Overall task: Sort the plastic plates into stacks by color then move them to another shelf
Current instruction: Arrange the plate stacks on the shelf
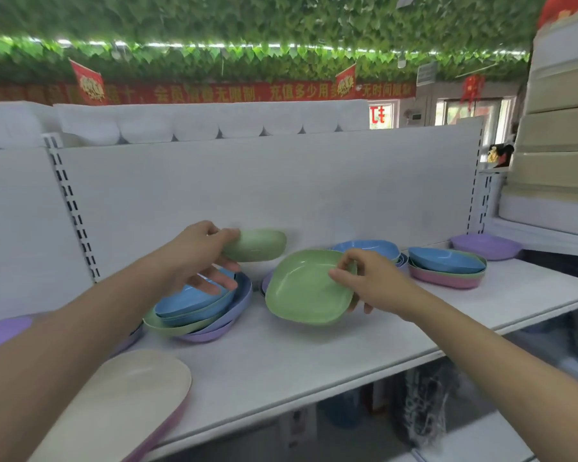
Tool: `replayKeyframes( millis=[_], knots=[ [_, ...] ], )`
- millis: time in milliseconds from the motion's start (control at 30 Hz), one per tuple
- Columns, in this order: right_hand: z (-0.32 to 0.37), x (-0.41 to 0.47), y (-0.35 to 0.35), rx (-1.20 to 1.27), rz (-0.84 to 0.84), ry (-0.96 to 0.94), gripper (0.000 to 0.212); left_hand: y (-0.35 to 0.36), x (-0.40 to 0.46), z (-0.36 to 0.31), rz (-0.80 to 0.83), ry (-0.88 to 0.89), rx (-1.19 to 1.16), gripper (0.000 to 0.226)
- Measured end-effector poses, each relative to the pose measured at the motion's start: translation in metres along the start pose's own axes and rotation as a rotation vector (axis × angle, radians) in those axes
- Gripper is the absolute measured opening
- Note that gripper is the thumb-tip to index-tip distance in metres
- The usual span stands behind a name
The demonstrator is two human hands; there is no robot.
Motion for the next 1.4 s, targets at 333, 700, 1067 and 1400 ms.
replayKeyframes(
  millis=[333, 700, 1067, 1400],
  knots=[
    [-0.004, -0.043, 0.012, 0.483, 0.179, 0.080, 0.025, 0.021, -0.051, 0.016, -0.092, -0.024, -0.441, 0.026],
    [0.091, -0.065, 0.081, 0.570, 0.471, -0.157, 0.025, -0.022, -0.212, 0.058, -0.260, -0.002, -0.333, 0.025],
    [0.285, -0.102, 0.305, 0.218, 0.696, -0.423, 0.023, -0.151, -0.482, 0.202, -0.568, -0.126, -0.261, 0.019],
    [0.498, -0.213, 0.585, 0.246, 0.982, -0.636, 0.012, -0.268, -0.764, 0.332, -0.897, -0.364, -0.035, 0.015]
  ],
)
Point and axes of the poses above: each hand's wrist, its own x-axis towards the middle knuckle, its own y-axis out of the palm, z = x × y, the point moved 6 cm from there along x, towards the middle knuckle, and after that the axes turned 13 degrees about z, right-handed, at the moved point
